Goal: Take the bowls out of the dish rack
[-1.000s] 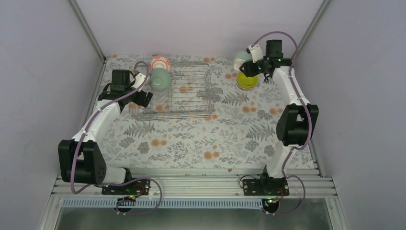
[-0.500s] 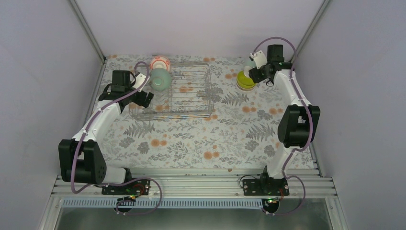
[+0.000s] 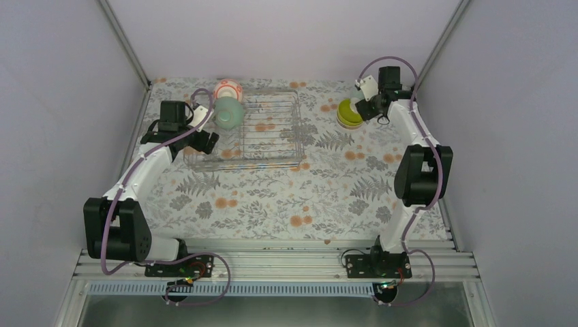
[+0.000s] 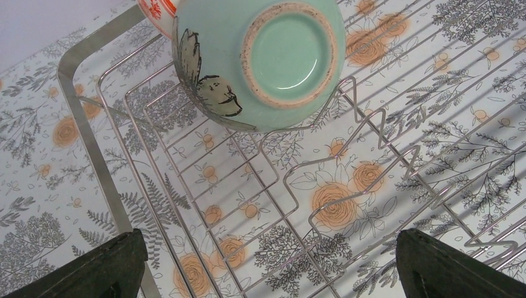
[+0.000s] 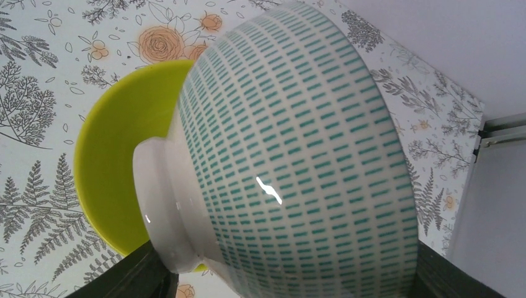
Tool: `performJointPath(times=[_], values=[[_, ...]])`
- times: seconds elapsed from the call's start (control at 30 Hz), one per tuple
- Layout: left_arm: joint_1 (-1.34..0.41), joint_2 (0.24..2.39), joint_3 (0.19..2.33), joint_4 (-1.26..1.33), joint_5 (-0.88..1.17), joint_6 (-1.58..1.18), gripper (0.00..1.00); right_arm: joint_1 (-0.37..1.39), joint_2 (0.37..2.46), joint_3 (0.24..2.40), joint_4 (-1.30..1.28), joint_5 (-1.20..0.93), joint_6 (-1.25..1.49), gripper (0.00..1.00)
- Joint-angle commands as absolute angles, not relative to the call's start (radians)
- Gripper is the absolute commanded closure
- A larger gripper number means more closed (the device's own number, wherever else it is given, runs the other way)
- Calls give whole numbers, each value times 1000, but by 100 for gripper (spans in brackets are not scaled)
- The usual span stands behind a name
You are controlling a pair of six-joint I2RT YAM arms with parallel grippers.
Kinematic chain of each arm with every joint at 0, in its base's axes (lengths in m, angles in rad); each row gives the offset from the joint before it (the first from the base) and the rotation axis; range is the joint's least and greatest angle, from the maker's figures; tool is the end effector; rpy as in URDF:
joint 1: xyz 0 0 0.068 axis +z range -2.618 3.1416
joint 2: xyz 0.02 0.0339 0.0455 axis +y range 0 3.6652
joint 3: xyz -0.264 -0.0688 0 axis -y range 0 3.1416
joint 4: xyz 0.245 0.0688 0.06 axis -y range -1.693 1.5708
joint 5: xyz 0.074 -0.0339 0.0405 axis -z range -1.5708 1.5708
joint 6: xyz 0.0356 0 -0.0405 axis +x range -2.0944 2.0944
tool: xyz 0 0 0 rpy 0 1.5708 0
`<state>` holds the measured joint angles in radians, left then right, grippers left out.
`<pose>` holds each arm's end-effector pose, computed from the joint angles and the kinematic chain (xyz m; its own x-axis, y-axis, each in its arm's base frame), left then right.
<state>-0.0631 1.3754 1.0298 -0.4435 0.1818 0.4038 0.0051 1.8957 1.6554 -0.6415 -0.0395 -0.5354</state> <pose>0.2954 -0.0251 0.2686 -0.5770 0.4237 -0.6982 0.4522 0.8776 0.1588 0.4262 0.0036 0.2791 -0.6485 -0.5131 -0.5623 -0.4198 0.8573 -0.2981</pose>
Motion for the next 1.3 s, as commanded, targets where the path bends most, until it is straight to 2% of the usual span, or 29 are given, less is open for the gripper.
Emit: performJointPath(times=[0.0, 0.27, 0.63, 1.27], values=[[-58, 1358, 1022, -441, 196, 403, 0, 11, 1923, 1667, -582, -32, -546, 66], [-58, 1354, 1015, -438, 190, 411, 0, 51, 1945, 1662, -569, -16, -536, 63], [-55, 1353, 999, -426, 196, 410, 0, 84, 1925, 1653, -603, 36, -562, 32], [-54, 1363, 1003, -435, 210, 416, 0, 94, 1803, 1586, -665, 2, -558, 11]])
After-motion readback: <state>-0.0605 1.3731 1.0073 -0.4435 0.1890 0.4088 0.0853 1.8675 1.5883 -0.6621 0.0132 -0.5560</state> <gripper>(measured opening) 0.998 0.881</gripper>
